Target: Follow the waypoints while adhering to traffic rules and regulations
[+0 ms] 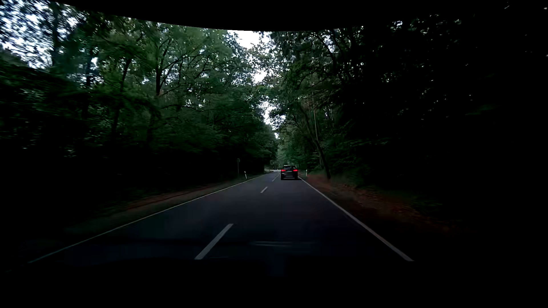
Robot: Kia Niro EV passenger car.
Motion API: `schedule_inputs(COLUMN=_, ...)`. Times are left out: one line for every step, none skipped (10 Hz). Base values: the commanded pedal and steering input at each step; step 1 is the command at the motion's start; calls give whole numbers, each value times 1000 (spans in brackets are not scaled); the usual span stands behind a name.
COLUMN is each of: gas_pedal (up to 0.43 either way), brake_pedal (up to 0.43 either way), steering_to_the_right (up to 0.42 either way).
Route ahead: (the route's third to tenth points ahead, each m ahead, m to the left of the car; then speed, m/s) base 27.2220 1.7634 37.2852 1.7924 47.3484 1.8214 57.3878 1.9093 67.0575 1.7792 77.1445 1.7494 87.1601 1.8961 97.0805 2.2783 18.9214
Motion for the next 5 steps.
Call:
schedule_inputs(gas_pedal=0, brake_pedal=0, steering_to_the_right=0)
schedule_inputs(gas_pedal=0, brake_pedal=0, steering_to_the_right=0)
schedule_inputs(gas_pedal=0, brake_pedal=0, steering_to_the_right=0)
schedule_inputs(gas_pedal=0, brake_pedal=0, steering_to_the_right=-2)
schedule_inputs(gas_pedal=0, brake_pedal=0, steering_to_the_right=-3)
